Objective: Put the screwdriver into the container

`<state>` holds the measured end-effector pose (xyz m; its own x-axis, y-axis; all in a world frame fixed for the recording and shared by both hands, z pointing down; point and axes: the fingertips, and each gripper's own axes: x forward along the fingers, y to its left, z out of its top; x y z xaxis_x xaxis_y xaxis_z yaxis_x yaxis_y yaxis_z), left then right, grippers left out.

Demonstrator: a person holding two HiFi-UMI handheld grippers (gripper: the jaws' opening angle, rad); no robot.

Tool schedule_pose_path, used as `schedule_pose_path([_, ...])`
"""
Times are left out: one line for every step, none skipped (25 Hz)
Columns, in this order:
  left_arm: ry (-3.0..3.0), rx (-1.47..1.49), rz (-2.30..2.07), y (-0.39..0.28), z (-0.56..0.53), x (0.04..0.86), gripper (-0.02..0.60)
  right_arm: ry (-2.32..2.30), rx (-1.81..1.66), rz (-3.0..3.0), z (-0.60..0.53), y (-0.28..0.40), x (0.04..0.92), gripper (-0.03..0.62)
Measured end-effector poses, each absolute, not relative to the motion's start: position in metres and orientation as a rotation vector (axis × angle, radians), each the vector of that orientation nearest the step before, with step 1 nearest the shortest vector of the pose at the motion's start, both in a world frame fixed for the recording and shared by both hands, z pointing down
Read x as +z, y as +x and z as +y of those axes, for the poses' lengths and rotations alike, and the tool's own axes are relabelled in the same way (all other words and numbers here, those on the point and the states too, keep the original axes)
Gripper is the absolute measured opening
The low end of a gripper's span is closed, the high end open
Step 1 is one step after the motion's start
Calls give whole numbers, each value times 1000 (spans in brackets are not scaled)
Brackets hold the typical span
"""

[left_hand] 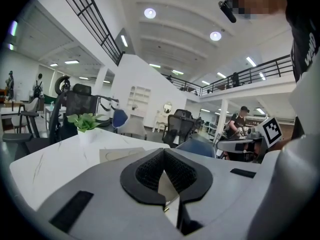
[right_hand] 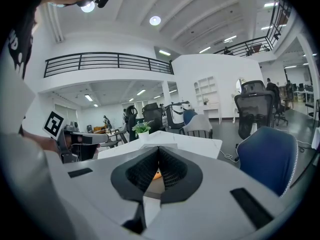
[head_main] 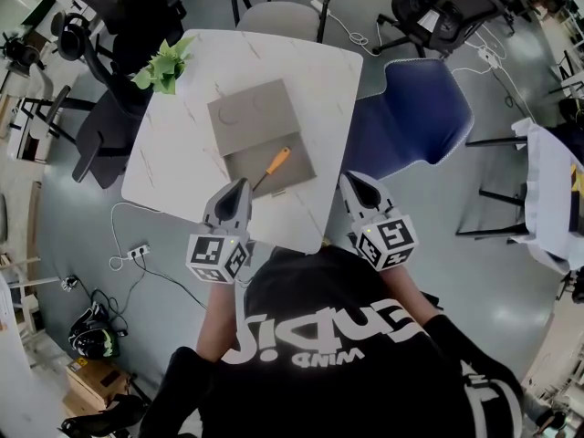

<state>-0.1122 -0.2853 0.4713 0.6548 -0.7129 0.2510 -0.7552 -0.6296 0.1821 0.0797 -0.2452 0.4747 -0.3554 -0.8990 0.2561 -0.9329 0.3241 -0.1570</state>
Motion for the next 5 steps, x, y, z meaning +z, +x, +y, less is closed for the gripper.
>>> schedule_pose_path([2601,223,-1179,-112,-286,472,14,1708,421,-2453,-245,80,475,12])
schedule_pose_path([2599,222,-1176,-112,-286,472,14,1708,422,-2452,-246,80,475,12])
schedule_pose_path([2598,223,-1174,-111,-286,472,14,1708,423,-2450,-246,80,475,12])
schedule_pose_path([2598,225,-1173,-111,-286,472,14,1708,423,-2449,-246,80,475,12])
schedule_pose_path([2598,227,-1171,-111,-287,473,14,1708,423,-2447,-246,80,475,12])
